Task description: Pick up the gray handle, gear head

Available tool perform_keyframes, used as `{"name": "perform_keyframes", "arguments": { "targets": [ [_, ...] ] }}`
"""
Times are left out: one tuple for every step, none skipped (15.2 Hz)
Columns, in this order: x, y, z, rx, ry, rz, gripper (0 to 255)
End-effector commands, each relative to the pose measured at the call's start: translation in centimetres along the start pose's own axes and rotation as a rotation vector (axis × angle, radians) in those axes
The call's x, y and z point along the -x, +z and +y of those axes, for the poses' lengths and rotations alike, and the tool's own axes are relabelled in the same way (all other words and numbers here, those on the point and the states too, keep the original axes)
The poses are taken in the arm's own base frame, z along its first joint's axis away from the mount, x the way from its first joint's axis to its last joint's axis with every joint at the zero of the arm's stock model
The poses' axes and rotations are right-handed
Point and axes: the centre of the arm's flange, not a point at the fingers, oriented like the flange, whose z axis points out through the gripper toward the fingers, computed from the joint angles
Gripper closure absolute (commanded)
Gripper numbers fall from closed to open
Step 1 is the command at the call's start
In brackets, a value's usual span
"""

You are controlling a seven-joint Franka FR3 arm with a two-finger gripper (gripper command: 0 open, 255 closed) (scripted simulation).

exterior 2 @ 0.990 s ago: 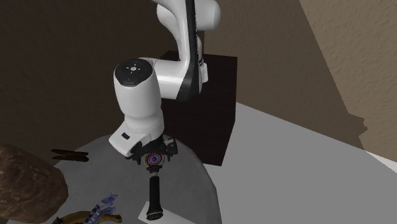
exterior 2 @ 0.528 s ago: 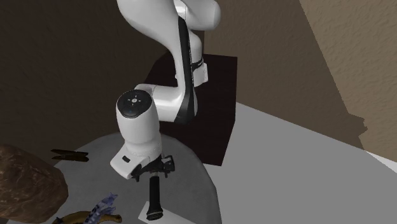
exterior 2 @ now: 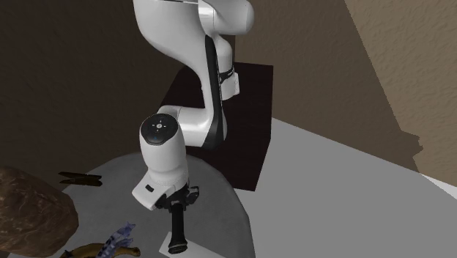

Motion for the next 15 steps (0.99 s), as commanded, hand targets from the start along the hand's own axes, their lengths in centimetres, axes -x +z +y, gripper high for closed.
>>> {"name": "perform_keyframes", "arguments": {
  "targets": [
    [0.0, 0.1, 0.0, 0.000, 0.000, 0.000, 255],
    [0.0, 0.1, 0.0, 0.000, 0.000, 0.000, 255],
    [0.0, 0.1, 0.0, 0.000, 0.000, 0.000, 255],
    [0.0, 0.1, 0.0, 0.000, 0.000, 0.000, 255],
    [0.0, 0.1, 0.0, 0.000, 0.000, 0.000, 255],
    [0.0, 0.1, 0.0, 0.000, 0.000, 0.000, 255],
    [0.0, 0.1, 0.0, 0.000, 0.000, 0.000, 255],
    [0.0, 0.0, -0.1, 0.000, 0.000, 0.000, 255],
    [-0.1, -0.5, 0.0, 0.000, 0.000, 0.000, 255],
    [-0.1, -1.0, 0.1, 0.000, 0.000, 0.000, 255],
    [-0.2, -1.5, 0.1, 0.000, 0.000, 0.000, 255],
    [-0.3, -2.1, 0.2, 0.000, 0.000, 0.000, 255],
    [-0.4, -2.6, 0.2, 0.000, 0.000, 0.000, 255],
    [-0.4, -3.1, 0.3, 0.000, 0.000, 0.000, 255],
    [-0.5, -3.6, 0.4, 0.000, 0.000, 0.000, 255]
  ]
}}
